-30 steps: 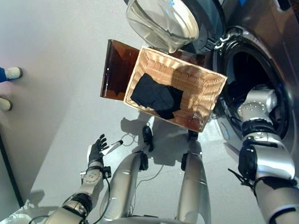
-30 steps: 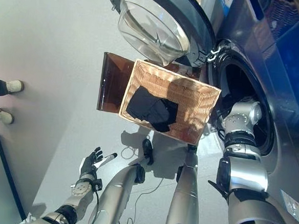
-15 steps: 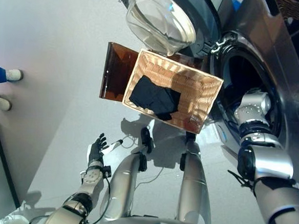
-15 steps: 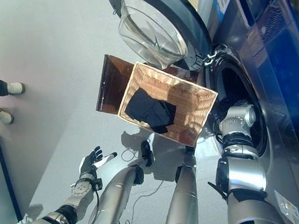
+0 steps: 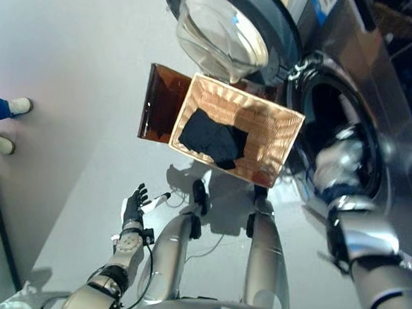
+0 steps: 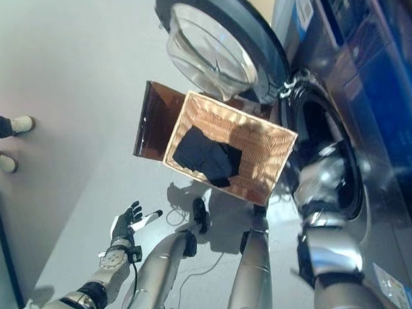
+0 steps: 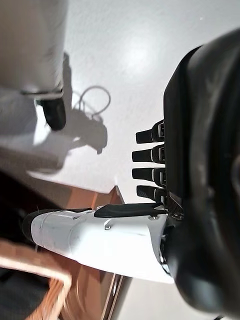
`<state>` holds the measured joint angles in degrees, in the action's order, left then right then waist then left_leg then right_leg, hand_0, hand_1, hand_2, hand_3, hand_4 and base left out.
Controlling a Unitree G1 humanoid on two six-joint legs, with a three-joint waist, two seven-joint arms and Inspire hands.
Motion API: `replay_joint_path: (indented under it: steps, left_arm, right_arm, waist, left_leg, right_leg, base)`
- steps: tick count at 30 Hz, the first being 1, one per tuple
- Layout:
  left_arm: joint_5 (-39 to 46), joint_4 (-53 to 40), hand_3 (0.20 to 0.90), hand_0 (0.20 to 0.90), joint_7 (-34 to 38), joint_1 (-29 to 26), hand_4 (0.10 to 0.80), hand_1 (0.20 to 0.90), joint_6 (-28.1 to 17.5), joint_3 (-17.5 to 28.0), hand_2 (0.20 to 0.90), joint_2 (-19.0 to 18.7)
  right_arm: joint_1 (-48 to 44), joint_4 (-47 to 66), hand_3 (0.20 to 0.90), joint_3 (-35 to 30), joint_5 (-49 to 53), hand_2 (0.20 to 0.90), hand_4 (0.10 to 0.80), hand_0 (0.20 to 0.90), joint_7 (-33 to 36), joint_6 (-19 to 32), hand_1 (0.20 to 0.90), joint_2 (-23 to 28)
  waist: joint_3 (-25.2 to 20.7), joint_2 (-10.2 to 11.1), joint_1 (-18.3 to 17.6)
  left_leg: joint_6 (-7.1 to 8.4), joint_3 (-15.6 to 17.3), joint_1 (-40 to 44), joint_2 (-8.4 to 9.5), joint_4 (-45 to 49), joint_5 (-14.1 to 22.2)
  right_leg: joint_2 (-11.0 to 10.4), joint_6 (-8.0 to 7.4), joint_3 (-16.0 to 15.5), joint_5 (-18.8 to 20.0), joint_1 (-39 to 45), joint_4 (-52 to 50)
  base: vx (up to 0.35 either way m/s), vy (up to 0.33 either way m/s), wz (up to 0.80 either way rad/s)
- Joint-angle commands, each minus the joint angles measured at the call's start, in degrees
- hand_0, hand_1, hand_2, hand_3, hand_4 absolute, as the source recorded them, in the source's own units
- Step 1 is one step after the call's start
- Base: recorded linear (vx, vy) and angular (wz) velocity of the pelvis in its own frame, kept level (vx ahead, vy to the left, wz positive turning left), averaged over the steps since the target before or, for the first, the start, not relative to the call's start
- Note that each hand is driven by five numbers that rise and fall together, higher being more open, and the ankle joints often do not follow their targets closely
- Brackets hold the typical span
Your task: Pick up the clothes and place them into the washing machine
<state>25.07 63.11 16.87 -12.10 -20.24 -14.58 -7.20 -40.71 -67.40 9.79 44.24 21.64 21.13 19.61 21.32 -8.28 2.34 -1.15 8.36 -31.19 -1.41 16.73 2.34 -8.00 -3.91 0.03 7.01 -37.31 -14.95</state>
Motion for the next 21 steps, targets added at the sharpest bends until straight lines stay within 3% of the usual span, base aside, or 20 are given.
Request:
replay_joint_path:
  steps: [1, 11, 12, 21]
  left_arm:
    - [-1.8, 0.7, 0.9, 0.9, 2.3, -1.3, 0.8, 0.9, -1.2, 1.9, 0.9, -2.8]
    - [-2.0, -0.6, 0.9, 0.9, 2.1, -0.8, 0.8, 0.9, -1.1, 1.4, 0.9, -3.6]
    - [-2.0, -0.6, 0.9, 0.9, 2.1, -0.9, 0.8, 0.9, -1.1, 1.5, 0.9, -3.6]
    - [-3.2, 1.6, 0.9, 0.9, 3.4, -1.3, 0.8, 0.9, -0.6, 4.3, 0.9, -3.8]
  right_arm:
    - [3.8, -1.3, 0.9, 2.2, -7.5, 0.9, 0.8, 0.9, -1.0, -2.7, 0.9, -11.3]
    - [1.6, -0.6, 0.9, 1.6, -6.4, 0.9, 0.8, 0.9, -0.3, -1.9, 0.9, -11.2]
    - [1.5, -0.6, 0.9, 1.6, -6.4, 0.9, 0.8, 0.9, -0.3, -1.9, 0.9, -11.2]
    - [6.7, 8.1, 0.9, 3.6, -11.1, 0.9, 0.8, 0.9, 0.9, -0.4, 0.9, -11.3]
  waist:
    - [3.4, 0.0, 2.0]
    - [3.4, -0.1, 2.8]
    - [3.5, 0.0, 2.7]
    - [2.9, 2.0, 0.8]
  left_leg:
    - [0.64, 1.4, -5.9, 4.01, 3.7, 2.2]
    - [0.42, 1.5, -6.3, 4.08, 4.1, 2.3]
    - [0.02, 1.9, -7.0, 4.14, 3.9, 0.9]
    - [-0.04, 2.2, -5.3, 3.78, 3.1, 1.1]
  right_leg:
    - [-2.4, -1.82, 1.8, -3.3, 0.1, -1.6]
    - [-2.4, -1.69, 1.8, -3.5, 0.1, -1.5]
    - [-2.6, -1.41, 1.7, -2.3, -0.7, -1.2]
    - [-2.2, -1.41, 1.9, -2.2, 0.6, -1.1]
  base:
    - [0.025, 0.003, 0.04]
    - [0.0, 0.008, 0.08]
    - [-0.075, 0.004, -0.1]
    - [-0.001, 0.003, -0.04]
